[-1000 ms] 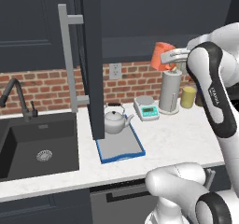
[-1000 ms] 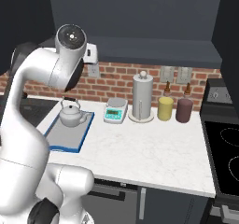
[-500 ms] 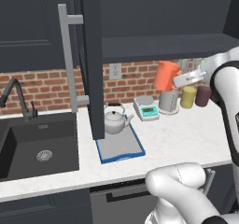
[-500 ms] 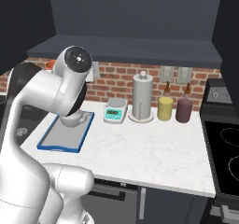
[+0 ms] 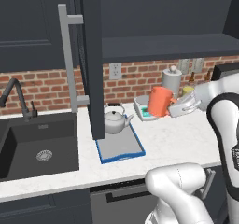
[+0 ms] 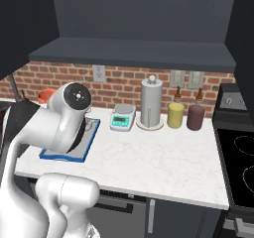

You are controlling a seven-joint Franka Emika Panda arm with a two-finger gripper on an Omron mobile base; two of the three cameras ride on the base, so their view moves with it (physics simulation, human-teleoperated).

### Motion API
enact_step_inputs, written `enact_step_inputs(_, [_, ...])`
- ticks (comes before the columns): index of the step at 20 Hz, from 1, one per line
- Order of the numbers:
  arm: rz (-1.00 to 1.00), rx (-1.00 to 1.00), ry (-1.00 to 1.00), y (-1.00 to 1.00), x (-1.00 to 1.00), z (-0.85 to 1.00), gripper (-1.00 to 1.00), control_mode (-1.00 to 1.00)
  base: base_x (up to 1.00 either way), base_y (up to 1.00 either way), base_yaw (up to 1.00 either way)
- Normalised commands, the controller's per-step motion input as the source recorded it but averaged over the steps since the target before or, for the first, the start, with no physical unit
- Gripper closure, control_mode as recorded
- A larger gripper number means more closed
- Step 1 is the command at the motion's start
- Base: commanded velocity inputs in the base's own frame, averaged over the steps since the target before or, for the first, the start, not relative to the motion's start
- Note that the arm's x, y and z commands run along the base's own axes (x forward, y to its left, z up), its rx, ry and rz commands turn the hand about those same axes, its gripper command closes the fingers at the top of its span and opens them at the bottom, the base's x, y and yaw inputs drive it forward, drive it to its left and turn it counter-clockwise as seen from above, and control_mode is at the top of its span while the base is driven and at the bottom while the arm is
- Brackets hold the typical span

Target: Pick the kettle from the counter and place it on the tray. Then pick the mug from the cabinet and place it on the tray. Then close the cabinet doors.

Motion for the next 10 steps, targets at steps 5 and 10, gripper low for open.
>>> enact_step_inputs(5, [0.08,0.00,0.00,0.27,-0.03,-0.66,1.00,-1.00,0.00,0.00,0.00])
enact_step_inputs(10, [0.04,-0.02,0.00,0.25,0.39,-0.63,1.00,-1.00,0.00,0.00,0.00])
